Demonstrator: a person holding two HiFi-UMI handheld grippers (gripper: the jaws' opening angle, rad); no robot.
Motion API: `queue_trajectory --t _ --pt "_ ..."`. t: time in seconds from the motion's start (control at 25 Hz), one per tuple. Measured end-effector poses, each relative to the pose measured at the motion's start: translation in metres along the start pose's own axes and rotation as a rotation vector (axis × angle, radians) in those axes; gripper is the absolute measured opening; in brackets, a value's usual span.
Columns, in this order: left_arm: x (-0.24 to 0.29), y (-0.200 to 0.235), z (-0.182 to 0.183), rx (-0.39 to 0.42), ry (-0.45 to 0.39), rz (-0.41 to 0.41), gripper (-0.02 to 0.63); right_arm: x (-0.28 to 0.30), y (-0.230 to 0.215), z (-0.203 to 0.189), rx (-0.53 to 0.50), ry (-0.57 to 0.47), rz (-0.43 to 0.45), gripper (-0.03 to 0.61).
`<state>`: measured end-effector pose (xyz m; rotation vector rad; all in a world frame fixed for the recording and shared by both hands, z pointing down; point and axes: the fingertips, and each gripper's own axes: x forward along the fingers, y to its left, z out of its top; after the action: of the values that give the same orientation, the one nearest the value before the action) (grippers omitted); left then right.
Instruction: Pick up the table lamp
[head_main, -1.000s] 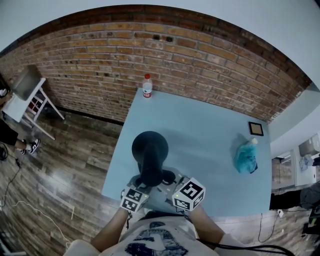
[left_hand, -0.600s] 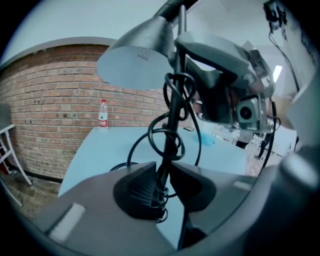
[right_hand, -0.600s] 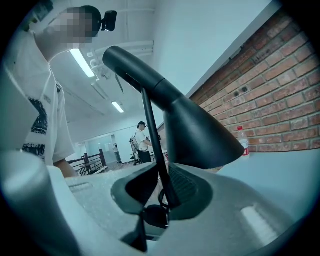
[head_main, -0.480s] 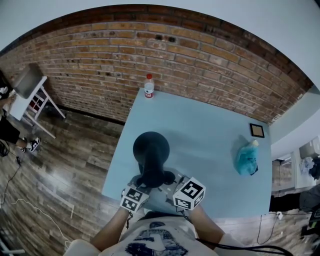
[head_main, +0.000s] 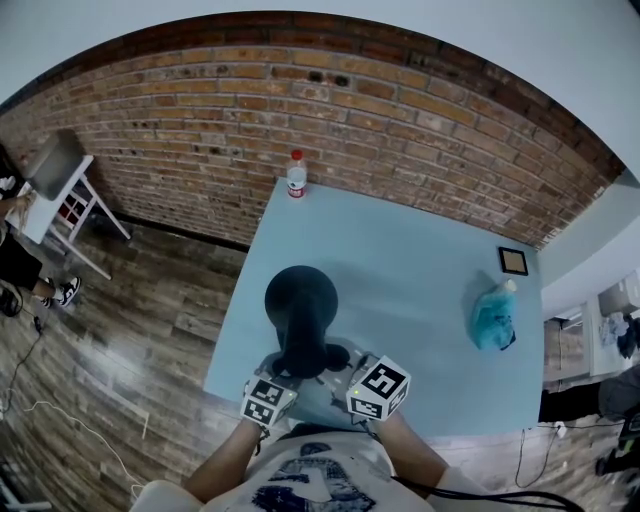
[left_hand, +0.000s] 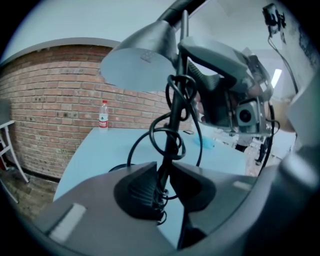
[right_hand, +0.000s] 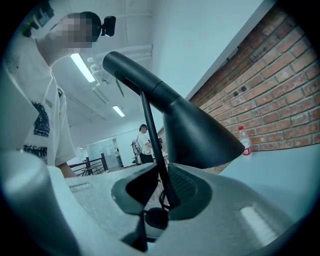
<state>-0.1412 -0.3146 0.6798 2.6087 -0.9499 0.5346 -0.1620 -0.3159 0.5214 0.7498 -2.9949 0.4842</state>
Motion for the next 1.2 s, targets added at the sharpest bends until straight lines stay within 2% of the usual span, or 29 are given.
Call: queue_trajectory --t 0.12,0.32,0.64,1.2 --pt "-0.001 -0.001 0.0 0.015 0.002 0.007 0.069 0.0 0.001 0.001 -0.006 -0.01 0.003 0.055" --pt "-0.002 -0.003 0.0 -0.023 -0.004 0.025 0.071 -0.001 0.002 0.0 -0.01 0.009 0.013 0.052" --pt "0.0 -0.014 0.005 -0.022 -0.015 0.04 0.066 -0.01 0.002 0.006 0.002 -0.002 0.026 0.051" --pt "-0.009 -0.017 0.04 0.035 -0.054 0.088 0.064 -0.02 0.011 0.04 -0.042 -0.035 0.069 0.051"
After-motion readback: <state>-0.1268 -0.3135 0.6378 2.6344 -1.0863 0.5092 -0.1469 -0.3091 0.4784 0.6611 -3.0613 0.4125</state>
